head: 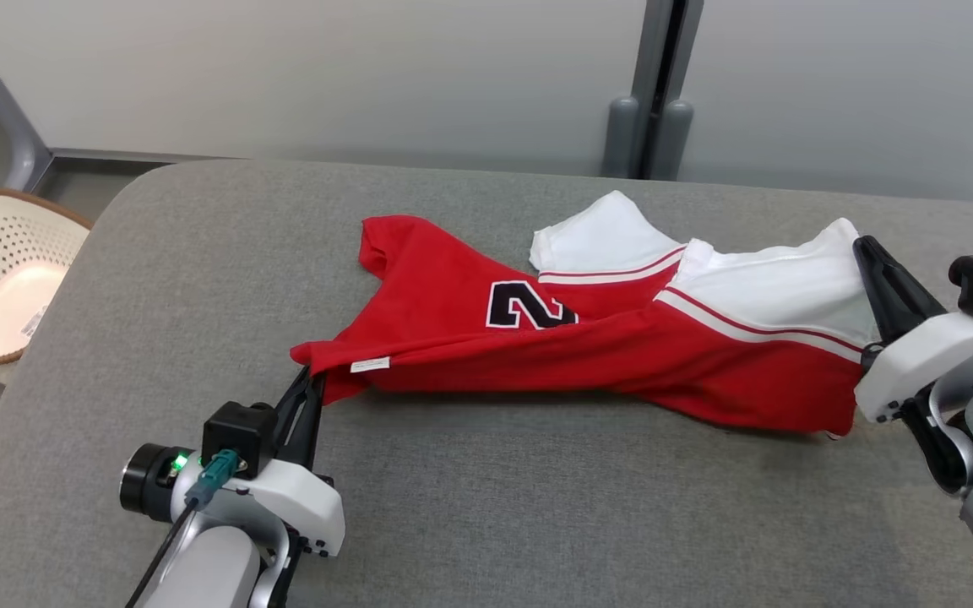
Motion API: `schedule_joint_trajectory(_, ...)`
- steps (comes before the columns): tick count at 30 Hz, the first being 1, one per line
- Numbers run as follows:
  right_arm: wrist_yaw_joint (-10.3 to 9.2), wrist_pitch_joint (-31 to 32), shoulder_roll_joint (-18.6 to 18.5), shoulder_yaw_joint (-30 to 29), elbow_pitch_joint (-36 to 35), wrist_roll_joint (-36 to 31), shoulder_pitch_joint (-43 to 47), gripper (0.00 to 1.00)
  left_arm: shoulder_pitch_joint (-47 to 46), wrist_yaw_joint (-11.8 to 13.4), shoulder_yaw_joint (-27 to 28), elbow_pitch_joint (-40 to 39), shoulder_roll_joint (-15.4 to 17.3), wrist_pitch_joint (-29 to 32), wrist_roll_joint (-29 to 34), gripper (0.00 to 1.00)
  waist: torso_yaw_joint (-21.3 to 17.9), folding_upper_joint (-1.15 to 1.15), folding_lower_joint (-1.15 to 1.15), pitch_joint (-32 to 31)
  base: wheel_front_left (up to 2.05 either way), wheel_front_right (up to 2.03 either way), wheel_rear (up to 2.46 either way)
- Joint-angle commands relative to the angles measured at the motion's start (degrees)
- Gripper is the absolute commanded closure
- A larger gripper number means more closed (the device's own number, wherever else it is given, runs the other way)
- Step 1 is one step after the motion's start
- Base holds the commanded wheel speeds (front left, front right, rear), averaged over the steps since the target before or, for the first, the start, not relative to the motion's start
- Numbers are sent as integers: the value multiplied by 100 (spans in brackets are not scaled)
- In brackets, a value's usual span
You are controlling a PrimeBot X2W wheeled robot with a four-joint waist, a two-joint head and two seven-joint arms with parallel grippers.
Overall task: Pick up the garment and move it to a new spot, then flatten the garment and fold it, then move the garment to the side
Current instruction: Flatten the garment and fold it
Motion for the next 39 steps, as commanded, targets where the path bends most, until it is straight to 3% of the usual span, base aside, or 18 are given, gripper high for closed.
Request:
schedule_joint_trajectory(1, -2, -138, -84, 39, -106, -99, 78, 100, 70, 9, 37, -52, 62, 5, -45, 100, -143, 0, 0, -134, 0, 0, 0)
schedule_joint_trajectory(6, -2, -494, -345, -135, -636, -859, 235, 100, 3, -6, 108, -433, 297, 222, -100, 100, -373, 0, 0, -328, 0, 0, 0)
schedule_joint_trajectory(18, -3, -525, -205, -1950, -3117, -2540, 309, 100, -715, -4, 333, -2388, 1004, 1324, -60, 100, -703, 0, 0, -772, 0, 0, 0)
schedule_joint_trajectory(27, -2, -332, -236, -2774, -4454, -3149, 97, 100, -1128, 206, 620, -3984, 1443, 2207, -63, 100, -807, 0, 0, -868, 0, 0, 0)
schedule_joint_trajectory(33, -2, 150, -371, -2707, -4642, -3012, -80, 100, -1266, 133, 633, -4171, 1682, 2687, -76, 100, -866, 0, 0, -607, 0, 0, 0)
schedule_joint_trajectory(39, -3, 416, -588, -2003, -3948, -2603, -1196, 100, -2062, -224, 453, -3440, 1633, 2859, -137, 100, -920, 0, 0, 240, 0, 0, 0)
